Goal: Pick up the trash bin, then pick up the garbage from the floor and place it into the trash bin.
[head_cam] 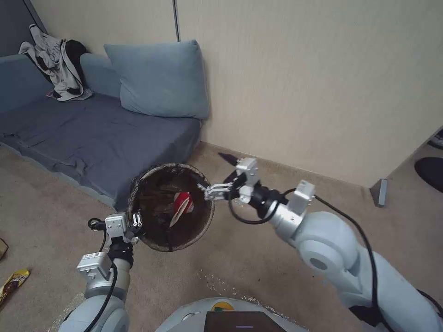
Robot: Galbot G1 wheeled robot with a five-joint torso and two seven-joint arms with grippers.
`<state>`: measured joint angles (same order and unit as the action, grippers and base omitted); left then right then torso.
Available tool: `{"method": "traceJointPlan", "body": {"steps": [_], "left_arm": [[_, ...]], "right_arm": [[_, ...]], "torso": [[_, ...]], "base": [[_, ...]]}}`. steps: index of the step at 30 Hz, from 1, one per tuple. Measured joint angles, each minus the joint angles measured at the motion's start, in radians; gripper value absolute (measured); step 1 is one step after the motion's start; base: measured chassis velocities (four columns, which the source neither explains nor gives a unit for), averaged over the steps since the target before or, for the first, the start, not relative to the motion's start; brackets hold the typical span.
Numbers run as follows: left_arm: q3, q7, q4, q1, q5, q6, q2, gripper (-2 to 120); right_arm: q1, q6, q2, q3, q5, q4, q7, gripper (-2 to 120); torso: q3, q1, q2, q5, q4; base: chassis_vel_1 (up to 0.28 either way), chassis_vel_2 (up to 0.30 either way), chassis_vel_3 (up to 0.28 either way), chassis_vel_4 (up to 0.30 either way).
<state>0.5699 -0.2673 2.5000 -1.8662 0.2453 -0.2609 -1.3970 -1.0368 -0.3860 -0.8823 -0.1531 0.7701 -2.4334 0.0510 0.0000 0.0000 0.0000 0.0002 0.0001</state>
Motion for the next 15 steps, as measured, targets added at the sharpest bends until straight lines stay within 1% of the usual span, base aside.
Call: {"method": "traceJointPlan", "body": {"steps": [3, 4, 6, 7, 8, 9, 12, 13, 15], "left_arm": [[0.000, 0.000, 0.000, 0.005, 0.000, 0.000, -0.002, 3], [0.000, 0.000, 0.000, 0.005, 0.000, 0.000, -0.002, 3], [-0.001, 0.000, 0.000, 0.010, 0.001, 0.000, -0.007, 3], [-0.001, 0.002, 0.000, 0.012, 0.001, 0.000, -0.010, 3], [-0.001, 0.004, 0.000, 0.012, 0.002, 0.000, -0.012, 3], [-0.001, 0.004, 0.000, 0.012, 0.002, 0.000, -0.012, 3], [-0.001, 0.012, 0.000, 0.010, 0.002, 0.000, -0.011, 3], [-0.001, 0.012, 0.000, 0.010, 0.002, 0.000, -0.011, 3], [-0.003, 0.016, 0.000, 0.008, 0.002, 0.000, -0.008, 3]], "right_arm": [[-0.114, 0.050, -0.006, -0.119, -0.055, 0.004, 0.001, 100], [-0.114, 0.050, -0.006, -0.119, -0.055, 0.004, 0.001, 100], [-0.217, 0.118, -0.019, -0.170, -0.120, 0.005, 0.018, 100], [-0.282, 0.158, -0.040, -0.202, -0.162, 0.007, 0.029, 100], [-0.323, 0.179, -0.058, -0.223, -0.190, 0.007, 0.032, 100], [-0.323, 0.179, -0.058, -0.223, -0.190, 0.007, 0.032, 100], [-0.477, 0.274, -0.139, -0.297, -0.336, 0.023, 0.017, 100], [-0.477, 0.274, -0.139, -0.297, -0.336, 0.023, 0.017, 100], [-0.554, 0.353, -0.180, -0.330, -0.426, 0.043, 0.004, 100]], "torso": [[0.000, 0.000, 0.000, 0.0000, 0.0003], [0.000, 0.000, 0.000, 0.0000, 0.0003], [0.000, 0.000, 0.000, 0.0000, -0.0003], [0.000, 0.000, 0.000, 0.0000, -0.0005], [0.000, 0.000, 0.000, 0.0001, -0.0005], [0.000, 0.000, 0.000, 0.0001, -0.0005], [0.000, 0.000, 0.000, -0.0003, -0.0002], [0.000, 0.000, 0.000, -0.0003, -0.0002], [0.000, 0.000, 0.000, -0.0002, -0.0001]], "base": [[0.000, 0.000, 0.000, 0.000], [0.000, 0.000, 0.000, 0.000], [0.000, 0.000, 0.000, 0.000], [0.000, 0.000, 0.000, 0.000], [0.000, 0.000, 0.000, 0.000], [0.000, 0.000, 0.000, 0.000], [0.000, 0.000, 0.000, 0.000], [0.000, 0.000, 0.000, 0.000], [0.000, 0.000, 0.000, 0.000]]}}
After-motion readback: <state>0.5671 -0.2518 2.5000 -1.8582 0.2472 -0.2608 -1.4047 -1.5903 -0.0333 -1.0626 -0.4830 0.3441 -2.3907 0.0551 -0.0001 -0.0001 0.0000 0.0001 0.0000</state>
